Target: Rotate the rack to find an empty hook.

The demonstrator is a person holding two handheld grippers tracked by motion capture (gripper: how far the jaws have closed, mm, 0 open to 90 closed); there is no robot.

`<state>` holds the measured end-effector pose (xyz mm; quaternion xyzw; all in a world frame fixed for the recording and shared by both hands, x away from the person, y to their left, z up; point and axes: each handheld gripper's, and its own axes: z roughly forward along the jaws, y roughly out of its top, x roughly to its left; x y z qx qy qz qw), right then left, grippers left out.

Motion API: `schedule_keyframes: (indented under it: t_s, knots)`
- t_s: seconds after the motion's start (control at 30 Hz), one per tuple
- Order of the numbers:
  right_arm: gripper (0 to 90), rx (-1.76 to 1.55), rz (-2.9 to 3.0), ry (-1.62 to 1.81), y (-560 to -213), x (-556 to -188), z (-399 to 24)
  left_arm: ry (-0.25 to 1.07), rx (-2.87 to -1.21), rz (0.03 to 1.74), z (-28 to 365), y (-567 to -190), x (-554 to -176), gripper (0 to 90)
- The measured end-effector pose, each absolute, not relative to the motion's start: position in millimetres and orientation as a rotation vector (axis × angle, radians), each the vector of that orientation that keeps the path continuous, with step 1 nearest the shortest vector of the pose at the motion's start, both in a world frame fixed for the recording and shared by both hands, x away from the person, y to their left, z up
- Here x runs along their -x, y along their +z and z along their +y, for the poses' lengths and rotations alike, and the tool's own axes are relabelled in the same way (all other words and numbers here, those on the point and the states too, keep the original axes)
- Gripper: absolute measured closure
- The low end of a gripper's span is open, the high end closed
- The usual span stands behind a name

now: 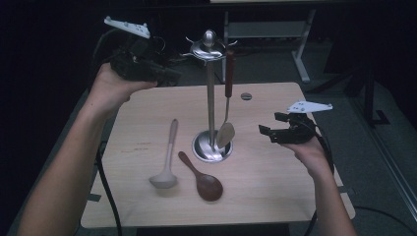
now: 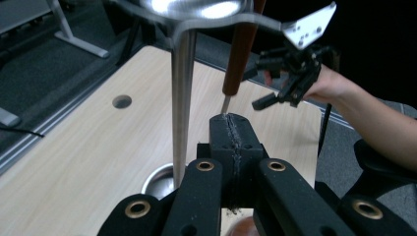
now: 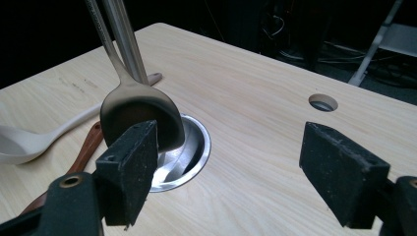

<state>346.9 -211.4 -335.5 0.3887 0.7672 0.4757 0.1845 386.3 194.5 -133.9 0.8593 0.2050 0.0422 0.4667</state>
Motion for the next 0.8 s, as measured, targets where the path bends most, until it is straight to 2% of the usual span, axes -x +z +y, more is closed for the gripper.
schedule_keyframes:
  t_s: [0.33, 0.8]
  knots:
    - [22.3, -1.093, 2.171, 1.336, -337.2, -346.8, -208.9, 0.148, -2.081, 0.518, 185.3, -108.1, -396.1, 90.0]
    - [22.3, -1.09, 2.167, 1.344, -336.6, -346.6, -209.4, 0.18, -2.094, 0.541, 179.7, -106.9, -407.5, 90.0]
